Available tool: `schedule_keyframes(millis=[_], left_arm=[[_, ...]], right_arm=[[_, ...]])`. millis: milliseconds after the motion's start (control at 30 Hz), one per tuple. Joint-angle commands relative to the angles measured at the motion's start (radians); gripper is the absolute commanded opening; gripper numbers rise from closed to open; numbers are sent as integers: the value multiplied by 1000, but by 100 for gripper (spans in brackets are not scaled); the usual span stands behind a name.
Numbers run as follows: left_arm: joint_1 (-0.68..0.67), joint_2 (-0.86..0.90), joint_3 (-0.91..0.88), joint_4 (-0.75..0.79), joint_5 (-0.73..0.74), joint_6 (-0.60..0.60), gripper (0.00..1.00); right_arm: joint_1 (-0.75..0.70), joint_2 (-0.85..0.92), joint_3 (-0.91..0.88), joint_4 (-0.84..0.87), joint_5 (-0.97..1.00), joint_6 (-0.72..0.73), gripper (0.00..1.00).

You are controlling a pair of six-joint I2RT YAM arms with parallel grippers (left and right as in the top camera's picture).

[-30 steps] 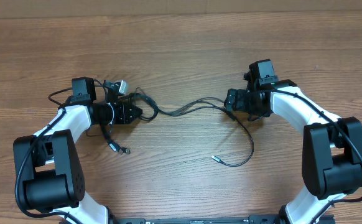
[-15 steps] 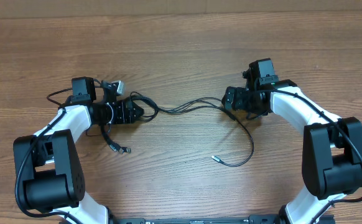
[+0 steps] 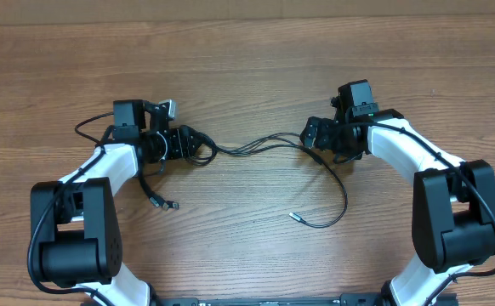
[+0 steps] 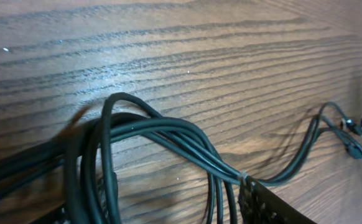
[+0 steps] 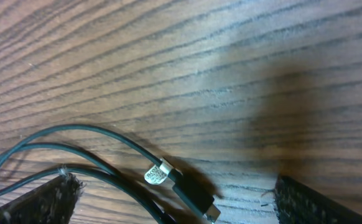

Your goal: Untangle cables

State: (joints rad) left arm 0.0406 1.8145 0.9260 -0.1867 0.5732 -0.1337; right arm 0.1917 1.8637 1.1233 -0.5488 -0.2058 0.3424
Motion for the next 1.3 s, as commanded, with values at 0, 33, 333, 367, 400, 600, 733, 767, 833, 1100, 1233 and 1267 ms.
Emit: schedule_keyframes(millis=[0,33,333,367,400,600,733,767,833,1100,1233,1267], left_arm=[[-19,16,-13,2,-87,-25,61],[-24,17,-13,-2,-112,-25,60],[-28,17,-14,-3,-122,-85,25],[-28,17,-14,2,-113,-88,23],[-27,17,-14,5,-107,-88,21],[-27,17,-14,9,-58,-92,6],[-24,17,-13,16,31,-73,4],[-22,17,-13,18,51,-63,4],[-14,16,-13,28,104,-19,4],[70,16,-11,59,516,211,4],[119,16,-12,37,710,341,4],[129,16,-12,29,731,358,4]], right_arm=[[5,-3,-5,-9,-21,9,100],[5,-3,-5,-14,-24,9,100],[5,-3,-5,-21,-67,9,100],[5,-3,-5,-22,-78,9,100],[5,-3,-5,-23,-86,9,100],[5,-3,-5,-25,-172,8,100],[6,-3,-5,-25,-224,9,100],[6,-3,-5,-25,-230,9,100],[6,-3,-5,-25,-256,9,100],[19,-3,-5,-26,-416,-4,100],[67,-3,-5,-19,-421,-36,100],[81,-3,-5,-12,-421,-44,100]])
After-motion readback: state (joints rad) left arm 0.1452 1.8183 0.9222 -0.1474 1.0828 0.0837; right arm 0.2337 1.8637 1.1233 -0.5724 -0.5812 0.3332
